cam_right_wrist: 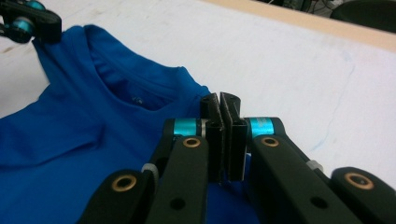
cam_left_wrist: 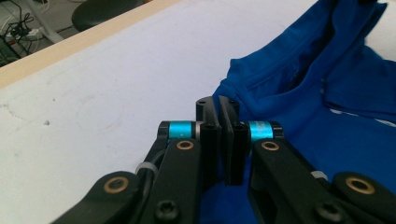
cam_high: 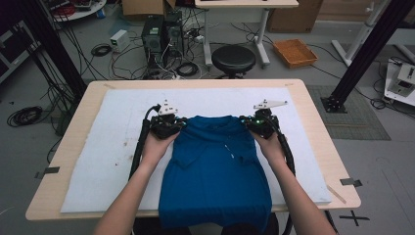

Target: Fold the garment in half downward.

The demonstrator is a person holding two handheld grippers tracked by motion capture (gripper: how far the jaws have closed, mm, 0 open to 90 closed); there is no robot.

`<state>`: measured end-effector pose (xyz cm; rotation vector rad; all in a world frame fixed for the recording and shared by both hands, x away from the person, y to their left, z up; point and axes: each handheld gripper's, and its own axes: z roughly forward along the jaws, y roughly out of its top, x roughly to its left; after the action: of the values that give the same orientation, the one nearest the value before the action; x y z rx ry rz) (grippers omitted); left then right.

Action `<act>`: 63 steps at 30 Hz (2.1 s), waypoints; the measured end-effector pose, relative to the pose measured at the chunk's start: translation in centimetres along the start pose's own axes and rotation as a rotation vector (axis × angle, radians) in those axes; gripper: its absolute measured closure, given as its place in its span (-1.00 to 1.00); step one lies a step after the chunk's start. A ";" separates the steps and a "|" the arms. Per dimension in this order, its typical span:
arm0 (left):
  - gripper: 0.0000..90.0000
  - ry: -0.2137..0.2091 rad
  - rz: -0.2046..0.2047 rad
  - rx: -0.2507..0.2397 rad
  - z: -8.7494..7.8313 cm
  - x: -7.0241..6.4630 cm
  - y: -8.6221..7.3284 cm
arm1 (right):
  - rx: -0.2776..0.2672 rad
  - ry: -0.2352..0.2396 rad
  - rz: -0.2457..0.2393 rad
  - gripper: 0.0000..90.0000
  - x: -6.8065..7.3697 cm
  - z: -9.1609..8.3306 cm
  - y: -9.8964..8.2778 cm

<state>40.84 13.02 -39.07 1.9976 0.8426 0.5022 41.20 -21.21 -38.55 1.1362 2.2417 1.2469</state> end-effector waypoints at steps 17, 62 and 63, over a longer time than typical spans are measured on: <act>0.93 -0.094 0.136 0.005 -5.2 -6.1 -4.1 | -0.019 0.017 -0.044 0.99 4.7 -5.7 -6.2; 0.31 0.046 -0.063 0.100 -3.2 -4.3 -6.6 | 0.033 -0.089 0.096 0.25 2.0 -5.2 -7.9; 0.29 0.040 -0.079 0.122 -2.8 -4.1 -6.7 | 0.053 -0.084 0.122 0.24 1.6 -4.7 -8.1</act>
<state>33.80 14.25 -43.39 2.0614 0.9938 0.4559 33.42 -24.97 -42.45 1.3374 2.1844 1.1681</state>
